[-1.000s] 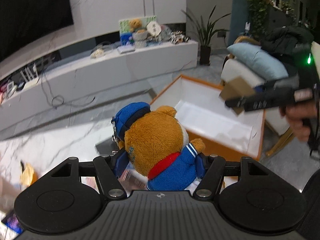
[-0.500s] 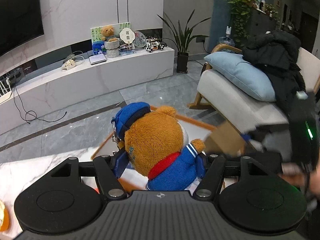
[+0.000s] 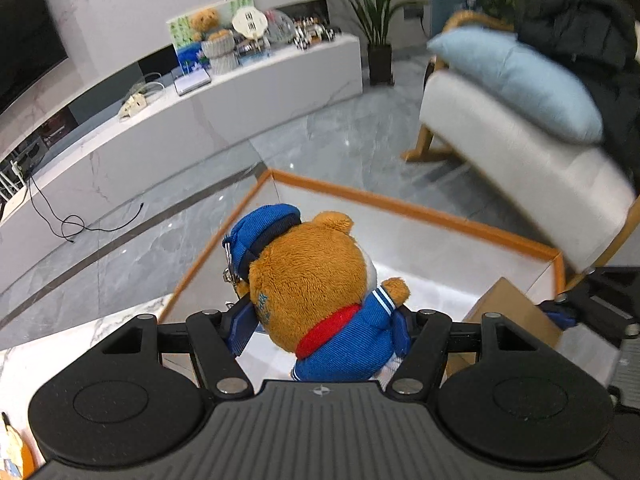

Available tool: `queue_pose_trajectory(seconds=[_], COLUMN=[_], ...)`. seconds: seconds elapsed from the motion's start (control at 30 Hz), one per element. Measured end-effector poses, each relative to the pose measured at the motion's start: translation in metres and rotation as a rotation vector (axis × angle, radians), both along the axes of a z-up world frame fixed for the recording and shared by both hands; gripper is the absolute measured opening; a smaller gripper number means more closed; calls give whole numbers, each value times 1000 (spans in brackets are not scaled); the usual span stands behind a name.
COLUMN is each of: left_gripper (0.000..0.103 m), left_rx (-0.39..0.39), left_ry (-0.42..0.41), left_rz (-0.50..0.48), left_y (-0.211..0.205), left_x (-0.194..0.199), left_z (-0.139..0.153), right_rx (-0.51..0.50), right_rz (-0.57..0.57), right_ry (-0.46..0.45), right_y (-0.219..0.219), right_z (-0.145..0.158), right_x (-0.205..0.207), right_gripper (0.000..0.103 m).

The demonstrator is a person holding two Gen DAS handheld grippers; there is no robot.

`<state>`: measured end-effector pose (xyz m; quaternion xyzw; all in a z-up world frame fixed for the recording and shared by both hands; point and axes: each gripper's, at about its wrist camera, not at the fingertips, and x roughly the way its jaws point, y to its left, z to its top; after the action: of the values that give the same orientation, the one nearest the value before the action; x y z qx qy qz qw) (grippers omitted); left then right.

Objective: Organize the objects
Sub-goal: 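Carry the teddy bear with the left gripper while the right carries the cardboard box to the orange box, then open the left gripper dropping the bear while the right releases the cardboard box into the orange box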

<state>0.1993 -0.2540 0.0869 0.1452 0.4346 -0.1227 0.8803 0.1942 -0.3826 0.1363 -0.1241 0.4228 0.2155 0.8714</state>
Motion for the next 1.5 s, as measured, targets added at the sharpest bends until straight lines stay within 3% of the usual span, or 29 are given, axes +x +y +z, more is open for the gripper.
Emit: queue_pose_trajectory(seconds=[0.23,0.6,1.1,1.27,1.5], left_gripper=[76,77,79,80,80], left_rx=[77,160,142,155,96], left_ry=[100,169,176,159,147], left_rz=[-45,-120,-121,-109,-105], left_y=[-8,-25,-23,-23,-19], left_x=[3,-2,-2,-1,0], left_z=[-39,-64,-65,-64,-54], right_rx=[-73,-203,-234,-214,-175], right_rz=[44,137,160,133,114], right_ry=[87,154,148,130,115], right_y=[8,28,30,27,23], right_z=[-23,-47,-49,-45,-41], right_x=[7,5,1,0,-1], right_gripper=[61,61,60,66,66])
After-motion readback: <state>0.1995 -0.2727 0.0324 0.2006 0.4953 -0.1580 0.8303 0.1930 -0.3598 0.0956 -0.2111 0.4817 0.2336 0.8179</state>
